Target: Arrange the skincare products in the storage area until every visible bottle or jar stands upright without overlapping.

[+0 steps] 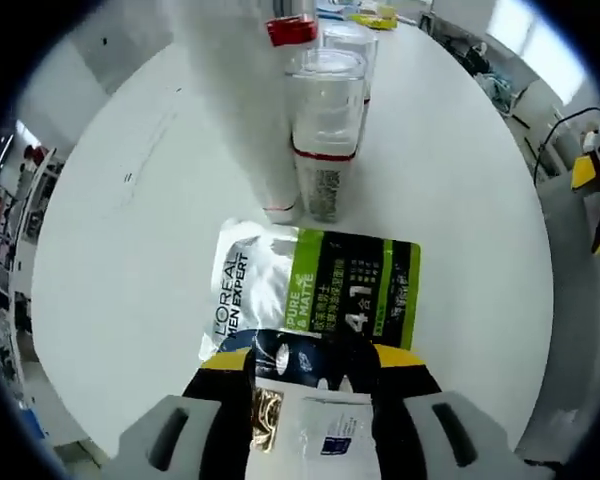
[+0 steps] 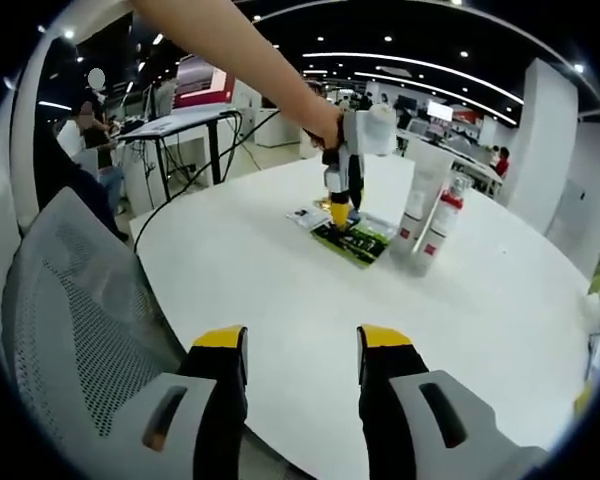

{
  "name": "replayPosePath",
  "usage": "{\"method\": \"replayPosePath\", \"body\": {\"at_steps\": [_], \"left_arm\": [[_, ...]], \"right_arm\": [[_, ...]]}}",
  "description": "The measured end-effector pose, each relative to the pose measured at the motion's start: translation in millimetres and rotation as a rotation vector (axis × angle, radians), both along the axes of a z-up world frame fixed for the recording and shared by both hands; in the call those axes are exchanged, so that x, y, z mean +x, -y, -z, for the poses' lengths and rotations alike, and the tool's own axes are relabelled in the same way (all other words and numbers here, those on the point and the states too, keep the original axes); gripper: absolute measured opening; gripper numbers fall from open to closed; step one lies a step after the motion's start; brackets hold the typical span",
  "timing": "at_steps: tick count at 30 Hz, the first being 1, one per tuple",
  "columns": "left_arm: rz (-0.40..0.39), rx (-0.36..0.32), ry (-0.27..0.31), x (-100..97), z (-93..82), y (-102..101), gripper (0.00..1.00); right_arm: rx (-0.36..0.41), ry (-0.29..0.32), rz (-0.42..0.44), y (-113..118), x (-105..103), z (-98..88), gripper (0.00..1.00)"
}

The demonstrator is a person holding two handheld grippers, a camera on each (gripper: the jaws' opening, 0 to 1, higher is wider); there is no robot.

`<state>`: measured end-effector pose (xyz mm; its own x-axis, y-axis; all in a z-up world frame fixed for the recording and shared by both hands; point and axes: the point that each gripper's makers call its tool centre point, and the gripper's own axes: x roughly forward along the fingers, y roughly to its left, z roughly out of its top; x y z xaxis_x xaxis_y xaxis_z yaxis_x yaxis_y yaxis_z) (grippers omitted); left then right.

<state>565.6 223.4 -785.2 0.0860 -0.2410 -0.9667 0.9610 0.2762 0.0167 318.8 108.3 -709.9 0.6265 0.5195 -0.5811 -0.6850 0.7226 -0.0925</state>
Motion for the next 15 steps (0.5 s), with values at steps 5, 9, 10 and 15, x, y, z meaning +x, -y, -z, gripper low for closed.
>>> {"method": "replayPosePath", "body": {"at_steps": [5, 9, 10, 15], "left_arm": [[-0.190, -0.148, -0.008, 1.4, -10.4, -4.6, 0.47], [-0.280, -0.262, 0.014, -4.5, -24.3, 5.4, 0.48], [-0.290, -0.273, 0.018, -6.7, -25.2, 5.8, 0.48], [-0.325, -0.309, 0.021, -28.0, -21.6, 3.9, 0.49]], "right_arm": [[0.005, 0.006, 0.000, -0.5, 0.4, -1.6, 0.41], [0.003, 0.011, -0.005, -1.2, 0.0, -2.2, 0.40], [0.003, 0.011, -0.005, -1.2, 0.0, -2.0, 0.40], [0.009, 0.012, -0.001, -0.7, 0.2, -2.6, 0.40]]}}
